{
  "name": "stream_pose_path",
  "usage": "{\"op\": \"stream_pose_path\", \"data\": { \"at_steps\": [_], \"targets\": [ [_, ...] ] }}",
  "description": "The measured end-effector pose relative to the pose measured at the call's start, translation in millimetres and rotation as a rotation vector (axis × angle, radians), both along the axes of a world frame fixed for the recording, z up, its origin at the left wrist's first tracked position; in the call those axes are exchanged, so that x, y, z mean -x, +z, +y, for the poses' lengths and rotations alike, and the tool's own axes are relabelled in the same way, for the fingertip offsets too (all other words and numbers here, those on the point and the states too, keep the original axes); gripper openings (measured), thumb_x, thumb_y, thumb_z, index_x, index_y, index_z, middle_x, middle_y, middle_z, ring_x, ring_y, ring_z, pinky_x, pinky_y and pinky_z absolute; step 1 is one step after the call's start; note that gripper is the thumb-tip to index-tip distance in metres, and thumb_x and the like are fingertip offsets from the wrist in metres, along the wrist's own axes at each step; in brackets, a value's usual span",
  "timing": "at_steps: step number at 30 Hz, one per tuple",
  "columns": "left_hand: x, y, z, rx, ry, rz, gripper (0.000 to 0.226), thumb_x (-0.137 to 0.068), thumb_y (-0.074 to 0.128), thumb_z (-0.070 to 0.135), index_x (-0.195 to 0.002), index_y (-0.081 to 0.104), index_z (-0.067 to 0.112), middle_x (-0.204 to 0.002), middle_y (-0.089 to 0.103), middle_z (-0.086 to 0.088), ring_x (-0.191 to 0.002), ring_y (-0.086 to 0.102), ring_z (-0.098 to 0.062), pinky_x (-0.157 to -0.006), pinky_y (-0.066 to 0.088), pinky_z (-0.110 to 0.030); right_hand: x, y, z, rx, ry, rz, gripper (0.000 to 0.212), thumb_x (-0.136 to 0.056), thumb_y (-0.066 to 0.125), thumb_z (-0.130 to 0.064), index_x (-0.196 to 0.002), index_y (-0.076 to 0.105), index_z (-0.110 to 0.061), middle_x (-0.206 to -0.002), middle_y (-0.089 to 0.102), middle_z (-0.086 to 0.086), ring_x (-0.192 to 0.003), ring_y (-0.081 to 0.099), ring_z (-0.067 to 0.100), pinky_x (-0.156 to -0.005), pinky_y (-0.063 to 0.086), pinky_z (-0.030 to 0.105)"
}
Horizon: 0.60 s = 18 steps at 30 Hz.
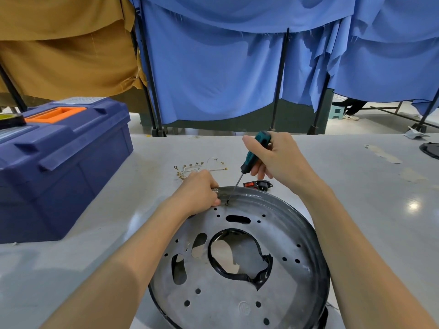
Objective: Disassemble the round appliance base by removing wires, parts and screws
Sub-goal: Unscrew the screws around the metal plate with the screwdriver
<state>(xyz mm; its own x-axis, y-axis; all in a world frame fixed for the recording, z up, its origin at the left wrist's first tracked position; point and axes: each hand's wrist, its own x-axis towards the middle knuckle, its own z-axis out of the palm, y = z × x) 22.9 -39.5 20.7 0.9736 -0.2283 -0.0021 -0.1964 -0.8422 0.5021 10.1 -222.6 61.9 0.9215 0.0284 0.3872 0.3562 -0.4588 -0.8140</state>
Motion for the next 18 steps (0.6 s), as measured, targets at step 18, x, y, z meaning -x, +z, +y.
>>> {"op": "stream_pose_path", "data": {
  "at_steps": [18],
  "targets": [
    [4.7,4.7,-0.2,0.005,-0.028,0.005,0.035,-0.083,0.074,0.012,-0.117,0.066,0.007,-0.112,0.065,-0.018,-0.1,0.059,-0.026,-0.079,0.043,-0.025,10.5,12.7,8.7,0.328,0.087,-0.014,0.034,-0.091,0.052,-0.055,-0.095,0.054,-0.022,-0.078,0.065,-0.006,-0.063,0.06,0.002,-0.056,0.049,0.016]
  ]
}}
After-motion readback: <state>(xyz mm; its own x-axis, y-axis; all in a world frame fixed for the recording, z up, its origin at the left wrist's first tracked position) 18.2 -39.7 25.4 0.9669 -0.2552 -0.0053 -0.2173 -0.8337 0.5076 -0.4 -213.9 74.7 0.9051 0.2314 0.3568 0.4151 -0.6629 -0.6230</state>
